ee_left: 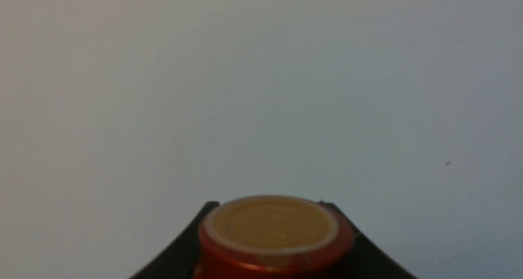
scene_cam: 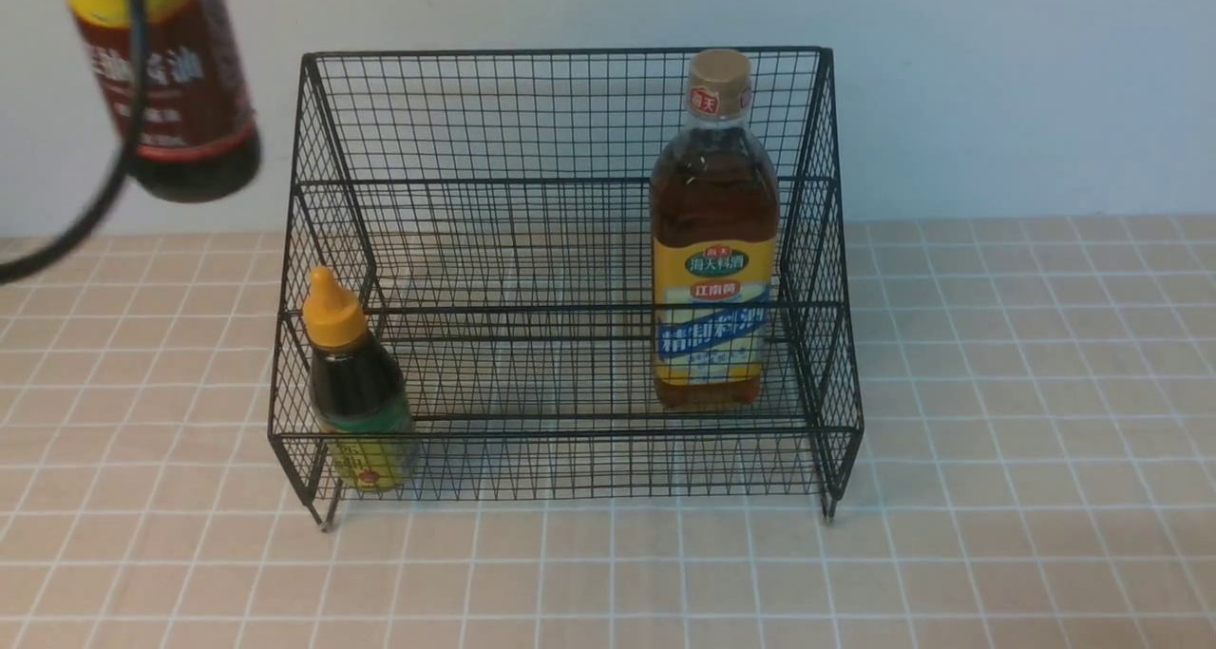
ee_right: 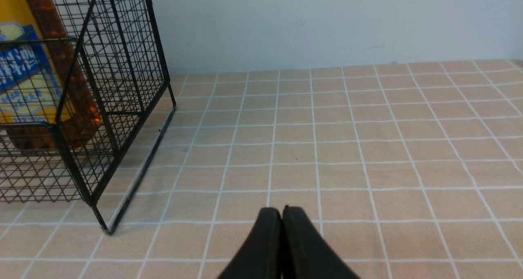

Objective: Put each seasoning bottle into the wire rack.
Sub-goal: Use the left arm to put the condiment bottle back on the shelf

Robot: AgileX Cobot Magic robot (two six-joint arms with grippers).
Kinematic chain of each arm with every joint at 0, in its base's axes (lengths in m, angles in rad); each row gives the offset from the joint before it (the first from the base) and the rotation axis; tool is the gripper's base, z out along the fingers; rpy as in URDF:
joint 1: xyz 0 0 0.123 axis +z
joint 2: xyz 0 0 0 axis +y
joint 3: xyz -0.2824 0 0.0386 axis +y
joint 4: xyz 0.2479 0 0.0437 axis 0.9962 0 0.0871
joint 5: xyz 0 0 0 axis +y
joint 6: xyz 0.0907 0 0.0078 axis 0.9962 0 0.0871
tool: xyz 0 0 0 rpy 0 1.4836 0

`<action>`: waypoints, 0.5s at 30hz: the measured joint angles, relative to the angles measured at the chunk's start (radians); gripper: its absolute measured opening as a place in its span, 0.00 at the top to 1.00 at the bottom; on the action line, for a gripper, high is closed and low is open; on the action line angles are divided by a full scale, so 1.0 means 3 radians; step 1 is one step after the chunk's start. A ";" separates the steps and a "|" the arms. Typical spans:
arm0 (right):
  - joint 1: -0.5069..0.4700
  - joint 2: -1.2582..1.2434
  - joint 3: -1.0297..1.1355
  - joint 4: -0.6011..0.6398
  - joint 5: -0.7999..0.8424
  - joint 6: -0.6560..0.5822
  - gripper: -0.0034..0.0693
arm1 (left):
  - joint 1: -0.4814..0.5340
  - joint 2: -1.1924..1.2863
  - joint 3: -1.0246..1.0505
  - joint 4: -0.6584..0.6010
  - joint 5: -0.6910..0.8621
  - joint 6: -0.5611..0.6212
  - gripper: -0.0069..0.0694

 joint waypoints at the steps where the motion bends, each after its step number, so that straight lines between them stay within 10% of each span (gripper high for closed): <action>1: 0.0000 0.0000 0.0000 0.0000 0.0000 0.0000 0.97 | -0.0035 0.0039 0.0000 0.0000 -0.0006 0.0000 0.57; 15: 0.0000 0.0000 0.0000 0.0000 0.0000 0.0000 0.97 | -0.0186 0.0487 -0.0022 0.0007 -0.0049 -0.0133 0.57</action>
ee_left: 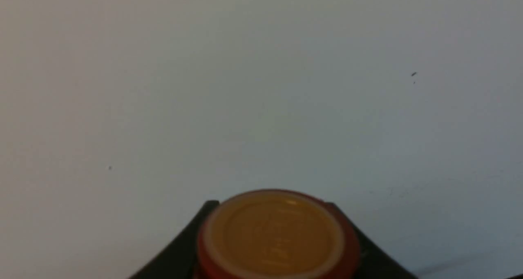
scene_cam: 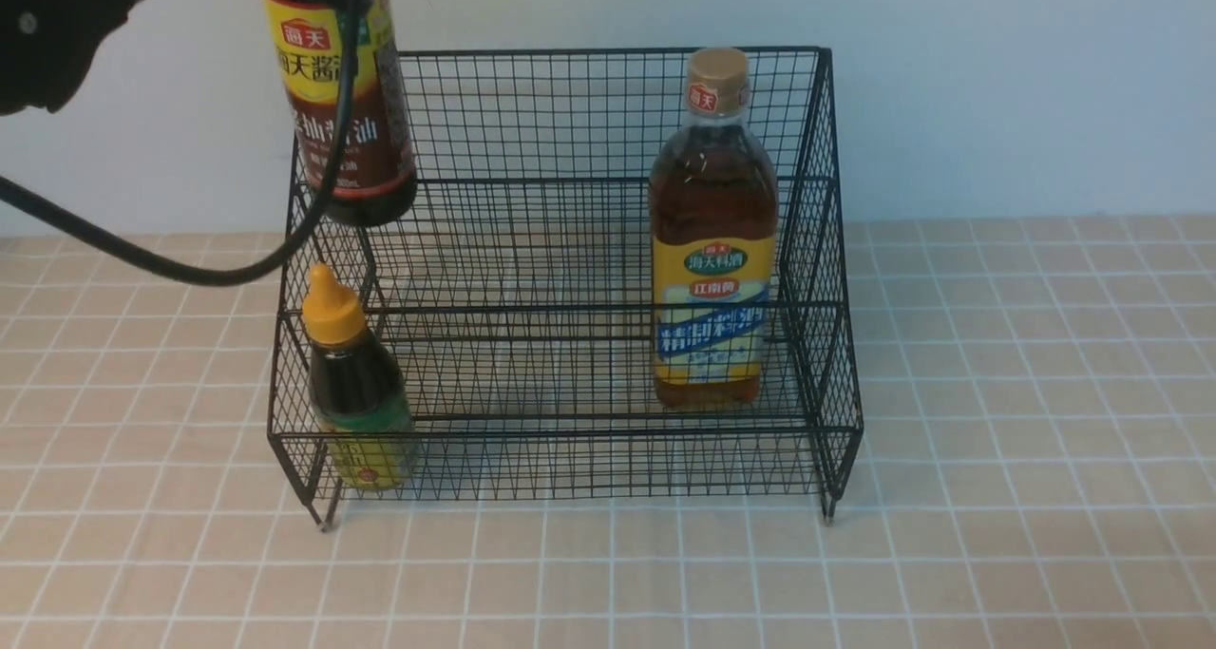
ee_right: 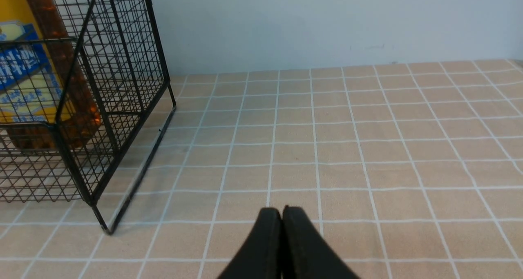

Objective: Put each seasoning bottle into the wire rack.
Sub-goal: Use the left arm to put the condiment bottle back on the shelf

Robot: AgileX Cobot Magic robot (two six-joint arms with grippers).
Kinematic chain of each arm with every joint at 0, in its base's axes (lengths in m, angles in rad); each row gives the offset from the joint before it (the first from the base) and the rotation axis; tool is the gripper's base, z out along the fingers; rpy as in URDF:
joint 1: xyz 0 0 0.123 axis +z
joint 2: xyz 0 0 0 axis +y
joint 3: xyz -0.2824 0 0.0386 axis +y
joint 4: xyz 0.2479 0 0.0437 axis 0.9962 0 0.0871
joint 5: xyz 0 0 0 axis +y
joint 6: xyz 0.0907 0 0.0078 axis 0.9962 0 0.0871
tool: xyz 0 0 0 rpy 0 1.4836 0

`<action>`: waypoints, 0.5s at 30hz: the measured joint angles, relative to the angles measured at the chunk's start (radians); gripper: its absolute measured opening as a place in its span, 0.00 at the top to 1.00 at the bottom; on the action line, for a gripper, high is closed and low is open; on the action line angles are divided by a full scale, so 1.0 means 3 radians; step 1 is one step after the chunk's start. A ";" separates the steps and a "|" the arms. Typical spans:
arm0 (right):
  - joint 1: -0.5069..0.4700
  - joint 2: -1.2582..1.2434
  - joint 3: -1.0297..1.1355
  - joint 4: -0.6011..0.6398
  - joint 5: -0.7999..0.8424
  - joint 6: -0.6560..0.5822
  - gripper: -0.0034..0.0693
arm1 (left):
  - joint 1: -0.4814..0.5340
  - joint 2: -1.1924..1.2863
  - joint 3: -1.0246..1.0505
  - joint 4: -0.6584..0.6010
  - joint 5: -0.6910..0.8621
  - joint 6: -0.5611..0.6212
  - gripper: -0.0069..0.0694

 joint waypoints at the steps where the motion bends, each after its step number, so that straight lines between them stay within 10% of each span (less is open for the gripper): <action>1: 0.0000 0.0000 0.0000 0.0000 0.0000 0.0000 0.97 | 0.0000 0.0000 -0.0008 0.0002 0.0017 -0.0015 0.57; 15: 0.0000 0.0000 0.0000 0.0000 0.0000 0.0000 0.97 | 0.0000 -0.0166 -0.0008 0.0001 0.0502 -0.0043 0.57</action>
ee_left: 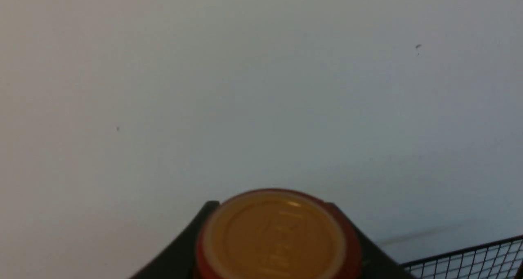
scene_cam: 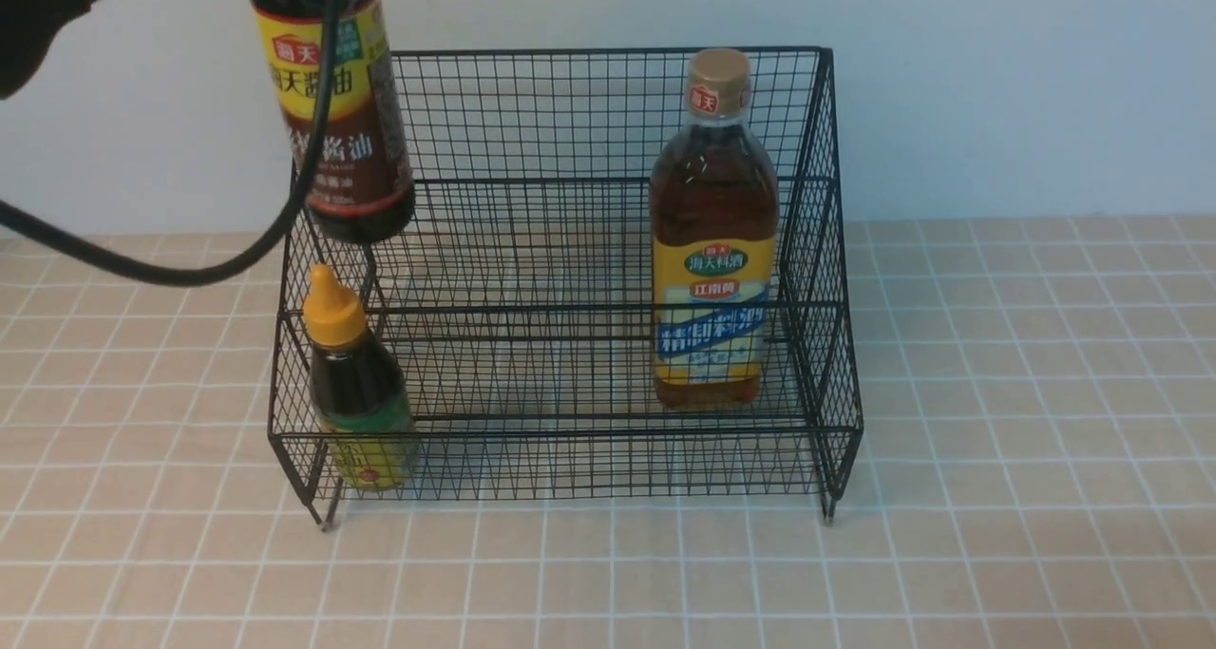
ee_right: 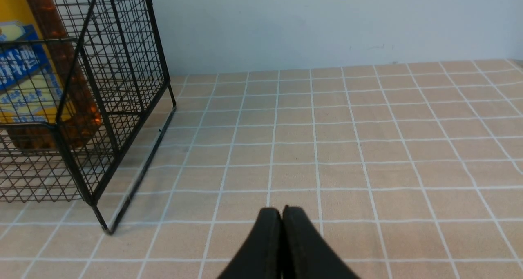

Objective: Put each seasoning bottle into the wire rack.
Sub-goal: Use the left arm to put the condiment bottle back on the shelf

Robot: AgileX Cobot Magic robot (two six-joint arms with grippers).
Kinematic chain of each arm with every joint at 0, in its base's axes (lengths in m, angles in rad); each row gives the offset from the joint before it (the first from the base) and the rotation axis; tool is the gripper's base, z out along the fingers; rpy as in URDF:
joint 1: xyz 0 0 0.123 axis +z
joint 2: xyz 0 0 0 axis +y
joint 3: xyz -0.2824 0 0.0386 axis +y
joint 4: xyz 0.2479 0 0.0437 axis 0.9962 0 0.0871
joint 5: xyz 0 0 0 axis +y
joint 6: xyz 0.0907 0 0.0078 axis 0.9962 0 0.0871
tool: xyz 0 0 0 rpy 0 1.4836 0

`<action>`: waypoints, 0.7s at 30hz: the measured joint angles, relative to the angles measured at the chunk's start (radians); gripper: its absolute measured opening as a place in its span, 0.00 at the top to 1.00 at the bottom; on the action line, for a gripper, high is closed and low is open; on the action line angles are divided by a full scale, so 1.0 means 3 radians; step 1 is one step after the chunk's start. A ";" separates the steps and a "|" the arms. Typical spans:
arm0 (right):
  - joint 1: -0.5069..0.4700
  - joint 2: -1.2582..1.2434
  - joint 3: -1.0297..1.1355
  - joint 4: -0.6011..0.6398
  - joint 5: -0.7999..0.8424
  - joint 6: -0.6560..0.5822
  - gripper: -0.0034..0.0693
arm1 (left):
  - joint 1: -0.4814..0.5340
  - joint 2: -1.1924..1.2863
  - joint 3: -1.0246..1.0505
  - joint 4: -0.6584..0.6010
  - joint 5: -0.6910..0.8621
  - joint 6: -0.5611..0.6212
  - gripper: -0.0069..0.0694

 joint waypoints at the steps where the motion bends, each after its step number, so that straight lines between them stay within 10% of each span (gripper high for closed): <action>1: 0.0000 0.0000 0.0000 0.0000 0.0000 0.0000 0.97 | 0.0000 -0.0003 0.0008 0.0000 0.0045 0.0000 0.57; 21: 0.0000 0.0000 0.0000 0.0000 0.0000 0.0000 0.97 | 0.0000 0.0308 0.0019 -0.0008 0.0102 0.0006 0.57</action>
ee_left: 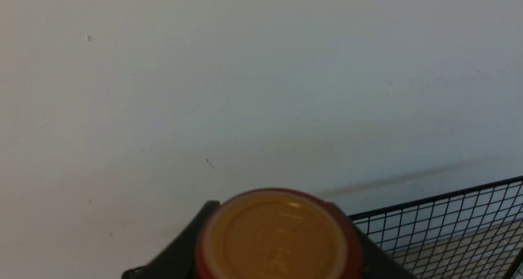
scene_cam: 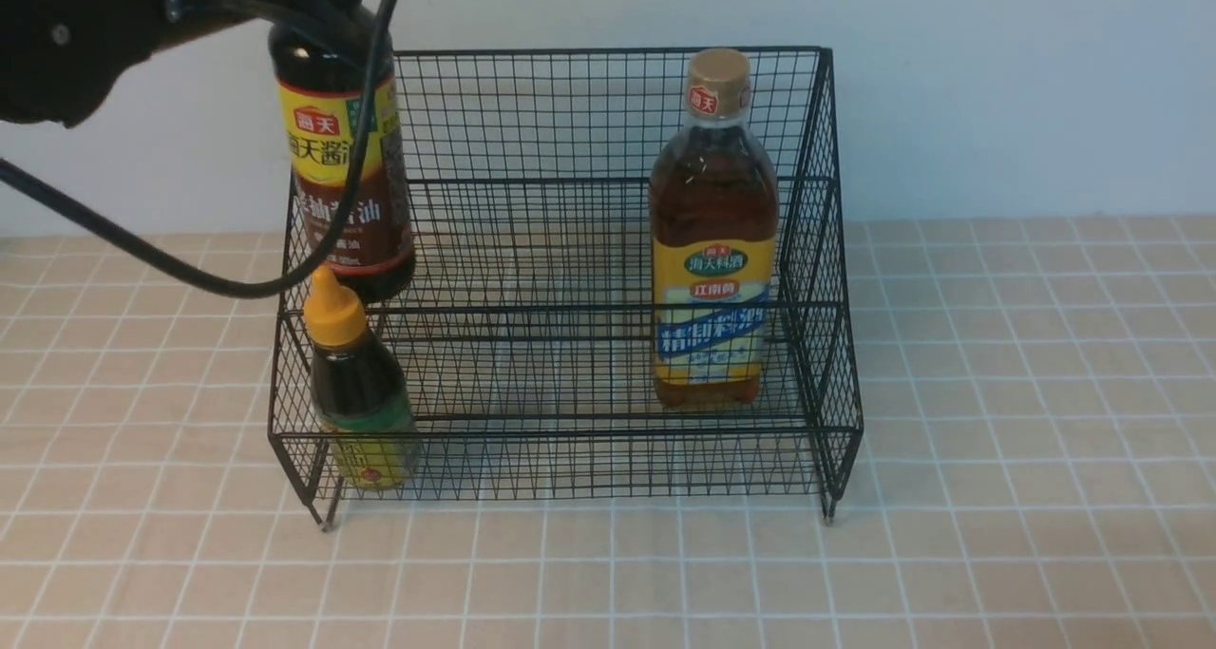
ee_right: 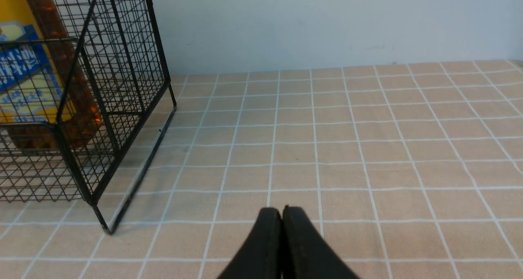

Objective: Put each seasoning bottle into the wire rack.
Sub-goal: Use the left arm to put the condiment bottle back on the shelf

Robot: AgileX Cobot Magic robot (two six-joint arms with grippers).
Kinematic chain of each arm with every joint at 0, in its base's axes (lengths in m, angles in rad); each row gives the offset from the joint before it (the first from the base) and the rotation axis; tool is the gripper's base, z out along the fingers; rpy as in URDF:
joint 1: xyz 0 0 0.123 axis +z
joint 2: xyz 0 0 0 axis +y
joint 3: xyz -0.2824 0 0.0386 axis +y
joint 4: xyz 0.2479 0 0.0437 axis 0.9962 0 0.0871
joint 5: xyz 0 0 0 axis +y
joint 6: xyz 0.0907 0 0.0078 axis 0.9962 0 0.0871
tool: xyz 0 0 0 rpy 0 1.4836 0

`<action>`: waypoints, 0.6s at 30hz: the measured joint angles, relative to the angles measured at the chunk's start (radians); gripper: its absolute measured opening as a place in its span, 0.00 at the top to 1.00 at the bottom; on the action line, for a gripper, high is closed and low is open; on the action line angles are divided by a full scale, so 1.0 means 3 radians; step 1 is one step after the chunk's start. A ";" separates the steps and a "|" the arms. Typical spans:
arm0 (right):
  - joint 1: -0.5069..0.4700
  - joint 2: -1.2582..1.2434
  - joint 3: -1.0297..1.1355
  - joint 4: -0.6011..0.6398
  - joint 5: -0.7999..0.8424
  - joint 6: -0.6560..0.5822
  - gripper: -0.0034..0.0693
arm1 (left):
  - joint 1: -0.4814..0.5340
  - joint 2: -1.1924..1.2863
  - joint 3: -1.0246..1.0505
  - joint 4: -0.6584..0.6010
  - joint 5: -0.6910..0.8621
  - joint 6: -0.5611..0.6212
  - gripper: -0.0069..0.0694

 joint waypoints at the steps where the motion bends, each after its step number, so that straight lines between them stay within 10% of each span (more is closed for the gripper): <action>1: 0.0000 0.0000 0.0000 0.0000 0.0000 0.0000 0.97 | 0.0000 0.0006 0.0000 0.0001 0.0003 0.0000 0.57; 18: 0.0000 0.0000 0.0000 0.0000 0.0000 0.0000 0.97 | 0.0000 0.0181 0.0014 -0.0004 0.0843 0.0003 0.57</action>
